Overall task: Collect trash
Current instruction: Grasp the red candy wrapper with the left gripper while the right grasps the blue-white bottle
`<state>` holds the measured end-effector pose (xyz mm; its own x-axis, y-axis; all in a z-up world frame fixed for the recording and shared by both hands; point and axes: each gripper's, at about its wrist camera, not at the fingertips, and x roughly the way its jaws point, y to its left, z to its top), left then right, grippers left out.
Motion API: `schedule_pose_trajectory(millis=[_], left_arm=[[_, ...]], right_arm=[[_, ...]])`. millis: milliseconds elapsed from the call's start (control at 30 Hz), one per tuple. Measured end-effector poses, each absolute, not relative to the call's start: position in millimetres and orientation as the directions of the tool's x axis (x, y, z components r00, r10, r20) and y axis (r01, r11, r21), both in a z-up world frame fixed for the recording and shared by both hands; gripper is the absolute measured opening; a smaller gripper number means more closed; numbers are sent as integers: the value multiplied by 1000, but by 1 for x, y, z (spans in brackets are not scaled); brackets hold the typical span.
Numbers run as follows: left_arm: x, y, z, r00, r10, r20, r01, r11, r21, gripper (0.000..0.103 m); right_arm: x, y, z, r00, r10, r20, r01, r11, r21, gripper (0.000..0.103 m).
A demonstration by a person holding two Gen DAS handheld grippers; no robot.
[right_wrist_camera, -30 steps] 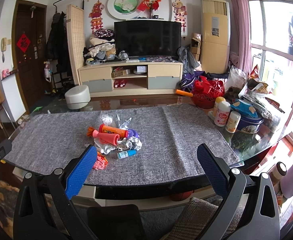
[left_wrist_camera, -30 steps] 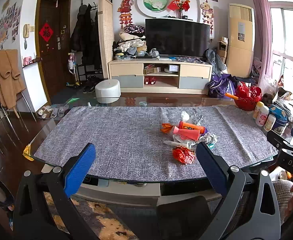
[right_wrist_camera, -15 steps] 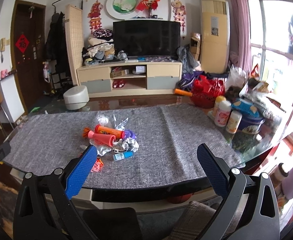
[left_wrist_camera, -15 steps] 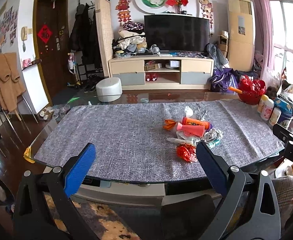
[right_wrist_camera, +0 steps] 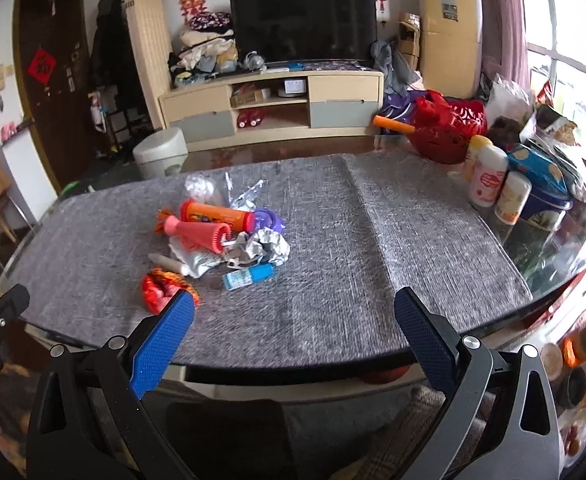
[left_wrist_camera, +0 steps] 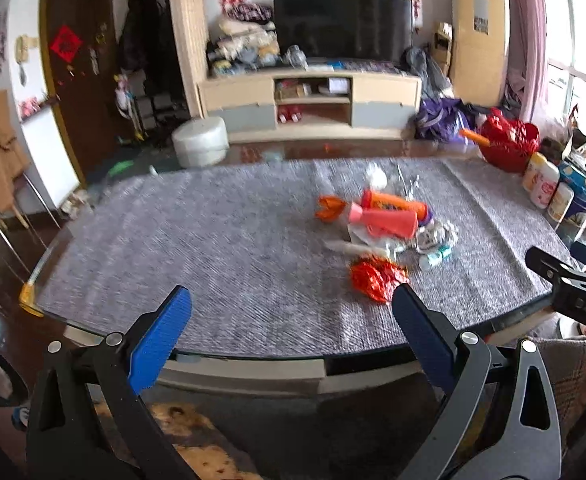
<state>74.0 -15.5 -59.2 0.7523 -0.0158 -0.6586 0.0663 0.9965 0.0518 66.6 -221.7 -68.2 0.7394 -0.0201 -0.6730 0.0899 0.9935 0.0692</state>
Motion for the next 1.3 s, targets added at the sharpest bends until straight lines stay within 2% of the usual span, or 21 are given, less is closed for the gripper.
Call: schedule_pose_trajectory(millis=[67, 200, 267, 367, 700, 933, 1000, 1033, 1067, 1300], left_arm=[[84, -16, -69, 732, -28, -681, 77, 996, 42, 95], [103, -23, -90, 697, -44, -716, 95, 995, 32, 95], [109, -24, -97, 678, -66, -732, 113, 994, 14, 94], [121, -25, -107, 652, -92, -753, 126, 992, -12, 91], [145, -35, -127, 596, -134, -792, 169, 985, -40, 90], [159, -48, -137, 567, -153, -810, 193, 980, -50, 90], [164, -53, -141, 557, -164, -814, 199, 978, -62, 90], [167, -55, -143, 551, -172, -817, 203, 977, -69, 88], [169, -57, -145, 544, -179, -820, 206, 976, -76, 85], [188, -74, -162, 501, -224, -836, 237, 965, -116, 70]], right_arm=[[82, -222, -81, 710, 33, -704, 59, 993, 106, 99], [109, -221, -110, 645, 85, -759, 26, 991, 133, 83], [120, -218, -121, 624, 103, -774, 11, 990, 141, 83], [132, -213, -132, 602, 154, -783, -24, 984, 176, 73], [166, -200, -158, 548, 174, -818, -87, 985, 151, 72], [176, -197, -161, 556, 179, -812, -126, 983, 131, 73], [175, -198, -161, 561, 180, -808, -133, 983, 127, 70], [177, -198, -162, 561, 181, -807, -134, 983, 127, 68], [176, -199, -161, 564, 172, -808, -130, 984, 119, 58], [174, -215, -160, 555, 199, -808, -127, 980, 154, 58]])
